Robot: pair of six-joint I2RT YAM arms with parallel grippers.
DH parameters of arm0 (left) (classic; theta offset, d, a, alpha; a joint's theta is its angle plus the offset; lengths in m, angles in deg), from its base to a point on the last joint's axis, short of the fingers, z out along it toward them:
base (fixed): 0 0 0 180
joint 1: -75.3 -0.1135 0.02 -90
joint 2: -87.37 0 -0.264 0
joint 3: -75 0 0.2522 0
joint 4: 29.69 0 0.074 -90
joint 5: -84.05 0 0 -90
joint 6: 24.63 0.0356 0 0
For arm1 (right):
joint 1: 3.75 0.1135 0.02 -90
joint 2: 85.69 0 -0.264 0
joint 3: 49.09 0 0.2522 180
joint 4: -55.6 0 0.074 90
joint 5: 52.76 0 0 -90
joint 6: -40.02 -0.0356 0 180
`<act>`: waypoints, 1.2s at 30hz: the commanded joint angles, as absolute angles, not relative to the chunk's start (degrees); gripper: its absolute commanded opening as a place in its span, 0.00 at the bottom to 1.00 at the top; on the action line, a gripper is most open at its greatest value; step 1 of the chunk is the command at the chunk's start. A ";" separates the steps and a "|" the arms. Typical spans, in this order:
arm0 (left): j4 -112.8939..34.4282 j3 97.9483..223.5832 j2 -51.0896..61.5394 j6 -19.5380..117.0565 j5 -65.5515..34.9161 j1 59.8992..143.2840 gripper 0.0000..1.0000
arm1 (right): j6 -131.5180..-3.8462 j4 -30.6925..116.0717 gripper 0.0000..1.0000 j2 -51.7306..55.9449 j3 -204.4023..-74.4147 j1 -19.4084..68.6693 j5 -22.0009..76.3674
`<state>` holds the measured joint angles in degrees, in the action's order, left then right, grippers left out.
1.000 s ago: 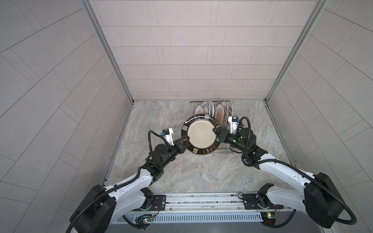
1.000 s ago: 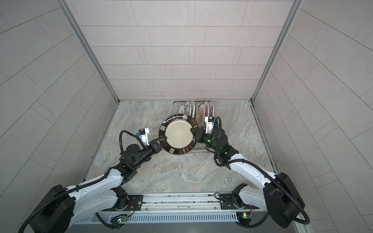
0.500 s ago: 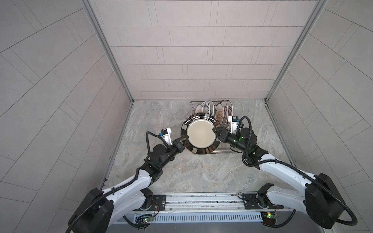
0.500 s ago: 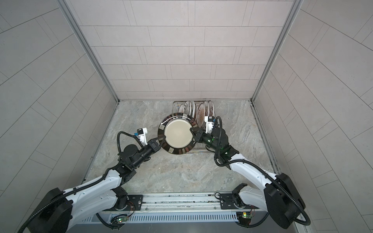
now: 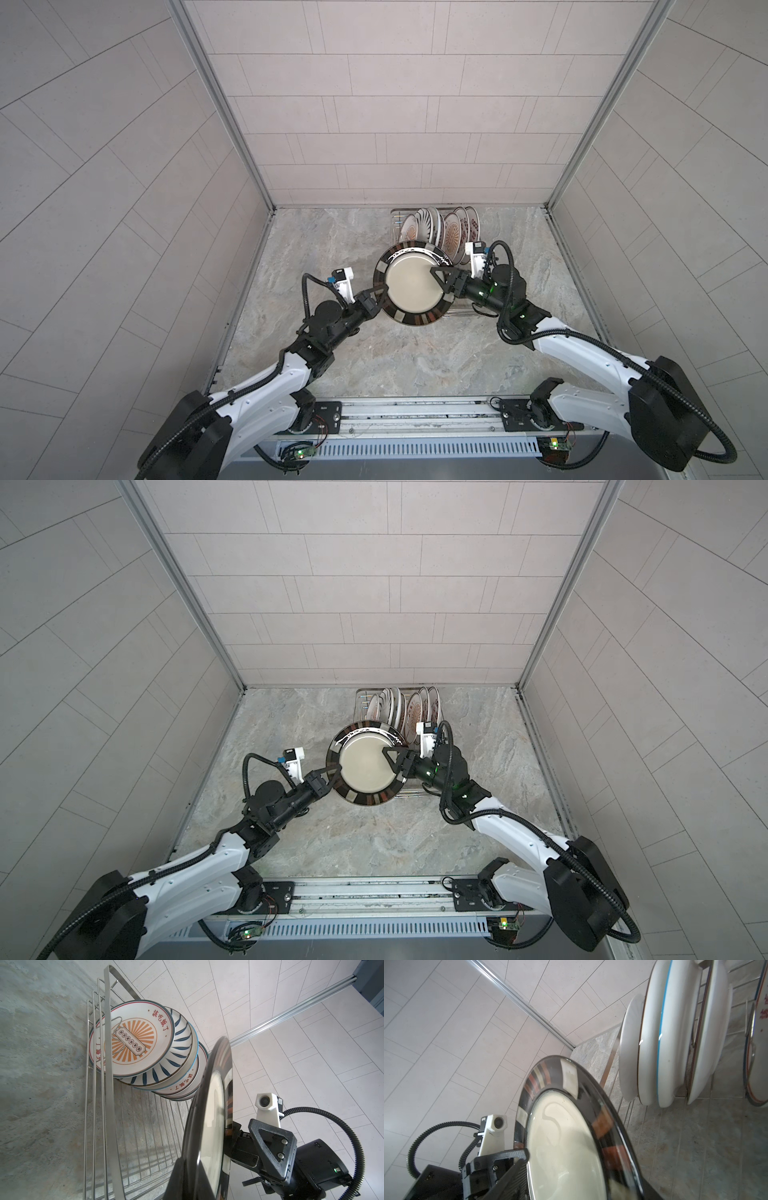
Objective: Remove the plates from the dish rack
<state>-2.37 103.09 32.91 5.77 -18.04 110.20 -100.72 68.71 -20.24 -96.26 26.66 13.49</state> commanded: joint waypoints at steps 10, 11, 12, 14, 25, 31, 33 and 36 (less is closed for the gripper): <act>2.64 103.43 38.80 3.50 -16.34 110.13 0.00 | -96.94 64.06 0.89 -24.61 -98.01 27.03 16.08; 2.73 103.52 38.76 3.20 -16.64 110.11 0.00 | -96.82 63.76 0.89 -24.70 -98.01 27.01 16.29; 2.95 103.61 38.76 2.93 -16.88 110.18 0.00 | -96.68 63.37 0.90 -24.78 -98.01 27.01 16.68; 2.83 103.76 38.83 2.37 -16.90 110.07 0.00 | -96.09 61.68 0.90 -25.34 -98.00 27.05 18.43; -0.83 104.37 42.48 0.06 -13.87 106.57 0.00 | -89.14 51.54 0.97 -36.05 -95.67 27.60 31.42; -1.40 104.02 45.15 -3.12 -12.88 101.34 0.00 | -80.14 47.41 0.99 -37.73 -97.98 30.66 30.03; -1.85 103.71 45.85 -3.63 -11.79 99.84 0.00 | -75.09 44.60 1.00 -36.45 -101.20 33.73 30.41; -3.13 103.51 46.56 -4.55 -11.07 97.47 0.00 | -70.51 42.19 1.00 -34.30 -104.31 39.34 34.41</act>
